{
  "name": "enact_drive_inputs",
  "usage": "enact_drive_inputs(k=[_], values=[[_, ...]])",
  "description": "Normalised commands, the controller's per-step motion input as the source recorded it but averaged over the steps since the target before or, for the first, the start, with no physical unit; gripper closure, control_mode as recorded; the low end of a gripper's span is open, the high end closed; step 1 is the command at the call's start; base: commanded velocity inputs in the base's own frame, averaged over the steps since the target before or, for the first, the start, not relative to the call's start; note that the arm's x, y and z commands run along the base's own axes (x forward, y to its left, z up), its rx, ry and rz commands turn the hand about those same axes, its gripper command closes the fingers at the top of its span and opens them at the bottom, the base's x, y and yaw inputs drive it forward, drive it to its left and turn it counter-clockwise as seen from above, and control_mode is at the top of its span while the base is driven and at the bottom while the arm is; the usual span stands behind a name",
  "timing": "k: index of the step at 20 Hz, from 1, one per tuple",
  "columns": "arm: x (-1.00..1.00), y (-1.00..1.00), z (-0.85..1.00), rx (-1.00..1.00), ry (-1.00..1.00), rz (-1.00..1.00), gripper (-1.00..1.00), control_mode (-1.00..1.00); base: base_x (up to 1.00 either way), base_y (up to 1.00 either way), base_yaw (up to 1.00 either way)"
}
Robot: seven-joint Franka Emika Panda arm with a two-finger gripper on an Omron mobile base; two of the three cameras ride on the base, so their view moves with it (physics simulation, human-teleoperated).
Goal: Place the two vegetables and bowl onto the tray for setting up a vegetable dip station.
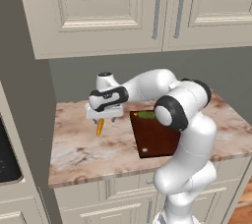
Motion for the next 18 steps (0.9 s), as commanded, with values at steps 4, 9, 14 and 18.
enact_drive_inputs(k=[4, 9, 14, 18], values=[[0.24, 0.03, -0.11, -0.01, 0.0, -0.15, -1.0, -1.0, 0.0, 0.0, 0.0], [0.2, 0.0, -0.2, 0.0, 0.0, -0.13, -1.0, -1.0, 0.0, 0.0, 0.0], [0.13, 0.08, -0.31, 0.0, 0.0, -0.1, -1.0, -1.0, 0.0, 0.0, 0.0], [0.11, 0.14, -0.18, 0.0, 0.0, -0.07, -1.0, -1.0, 0.0, 0.0, 0.0]])
